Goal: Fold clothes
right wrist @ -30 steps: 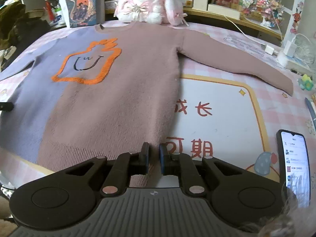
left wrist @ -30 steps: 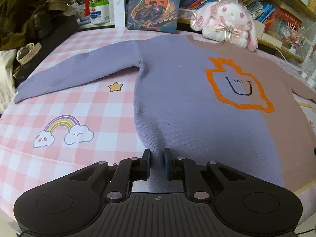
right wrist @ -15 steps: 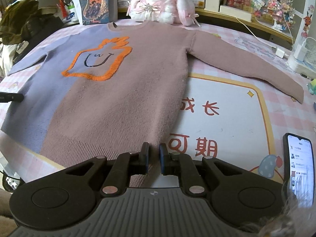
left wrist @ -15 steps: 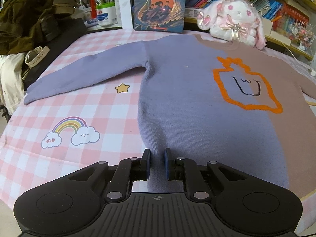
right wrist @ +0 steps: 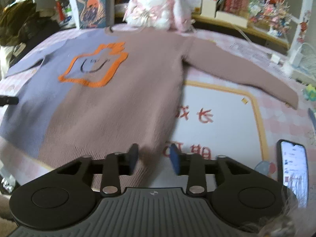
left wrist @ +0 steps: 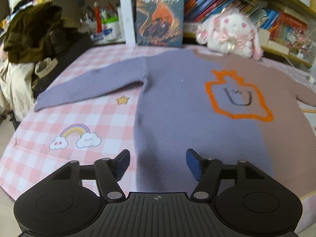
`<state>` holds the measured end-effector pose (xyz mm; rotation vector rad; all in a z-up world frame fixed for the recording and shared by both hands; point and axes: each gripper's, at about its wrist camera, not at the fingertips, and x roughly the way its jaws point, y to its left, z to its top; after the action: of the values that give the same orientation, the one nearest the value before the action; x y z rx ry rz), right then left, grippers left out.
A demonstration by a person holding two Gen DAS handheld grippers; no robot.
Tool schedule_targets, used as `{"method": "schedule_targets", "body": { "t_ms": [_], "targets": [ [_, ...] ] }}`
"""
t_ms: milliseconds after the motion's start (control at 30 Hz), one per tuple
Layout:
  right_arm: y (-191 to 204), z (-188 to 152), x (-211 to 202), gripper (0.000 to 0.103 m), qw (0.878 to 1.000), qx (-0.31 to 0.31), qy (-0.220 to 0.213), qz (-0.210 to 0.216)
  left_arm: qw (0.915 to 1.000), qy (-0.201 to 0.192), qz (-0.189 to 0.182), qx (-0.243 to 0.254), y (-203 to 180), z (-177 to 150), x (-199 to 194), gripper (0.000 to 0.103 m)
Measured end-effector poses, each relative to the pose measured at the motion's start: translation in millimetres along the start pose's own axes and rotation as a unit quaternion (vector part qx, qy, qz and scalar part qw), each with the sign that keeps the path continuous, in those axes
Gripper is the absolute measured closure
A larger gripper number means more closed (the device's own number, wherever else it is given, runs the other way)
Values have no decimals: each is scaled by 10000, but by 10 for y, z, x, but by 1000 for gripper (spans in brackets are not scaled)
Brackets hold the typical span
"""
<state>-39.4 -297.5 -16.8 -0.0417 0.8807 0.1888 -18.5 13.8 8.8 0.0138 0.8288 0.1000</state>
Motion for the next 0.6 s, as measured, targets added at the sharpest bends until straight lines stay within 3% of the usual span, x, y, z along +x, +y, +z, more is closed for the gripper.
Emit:
{"method": "schedule_targets", "body": {
  "t_ms": [100, 167, 333, 600],
  "targets": [
    [20, 40, -43, 47, 9998, 89, -170, -51, 9999, -130, 22, -3, -59, -13, -78, 28],
    [51, 64, -60, 27, 9994, 133, -288, -105, 9998, -178, 21, -35, -80, -27, -114, 25],
    [167, 72, -56, 22, 9994, 117, -321, -114, 9999, -106, -110, -12, -102, -79, -109, 24],
    [359, 43, -74, 21, 9991, 168, -242, -289, 9993, -102, -359, 94, 69, -93, -40, 24]
  ]
}}
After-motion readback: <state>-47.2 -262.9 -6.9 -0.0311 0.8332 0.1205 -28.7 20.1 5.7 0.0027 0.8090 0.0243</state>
